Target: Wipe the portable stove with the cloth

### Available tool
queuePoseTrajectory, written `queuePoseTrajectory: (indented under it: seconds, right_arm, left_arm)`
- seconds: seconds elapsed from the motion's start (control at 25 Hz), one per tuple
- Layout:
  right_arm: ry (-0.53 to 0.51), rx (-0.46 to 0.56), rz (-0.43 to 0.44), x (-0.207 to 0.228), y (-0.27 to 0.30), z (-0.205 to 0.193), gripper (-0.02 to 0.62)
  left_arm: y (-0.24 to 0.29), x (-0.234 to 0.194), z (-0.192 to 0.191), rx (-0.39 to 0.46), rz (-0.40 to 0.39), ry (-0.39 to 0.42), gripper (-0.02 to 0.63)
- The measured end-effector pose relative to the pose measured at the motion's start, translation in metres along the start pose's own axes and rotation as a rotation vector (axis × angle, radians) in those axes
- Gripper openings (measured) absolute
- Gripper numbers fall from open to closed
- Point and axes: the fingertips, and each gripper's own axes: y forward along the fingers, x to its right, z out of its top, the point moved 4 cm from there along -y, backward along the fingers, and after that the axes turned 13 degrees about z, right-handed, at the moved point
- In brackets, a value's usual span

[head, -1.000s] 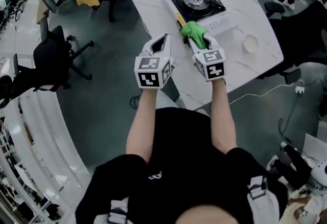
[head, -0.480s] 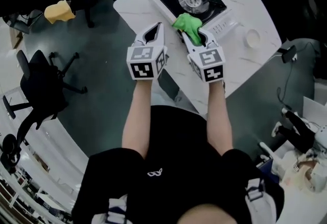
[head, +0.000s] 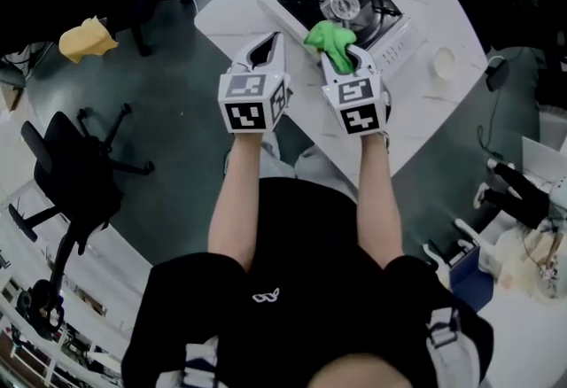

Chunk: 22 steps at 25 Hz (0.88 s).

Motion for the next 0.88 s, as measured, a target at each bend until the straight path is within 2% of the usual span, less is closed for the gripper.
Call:
queuePoseTrajectory:
  seconds: [0.24, 0.88]
  right_arm:
    - [-0.012, -0.050, -0.018, -0.003, 0.015, 0.016, 0.072]
    - [-0.006, -0.041, -0.009, -0.017, 0.054, 0.060, 0.072]
  left_arm:
    - [0.009, -0.008, 0.014, 0.001, -0.039, 0.005, -0.003]
    - [0.013, -0.066, 0.051, 0.043, -0.053, -0.018, -0.003]
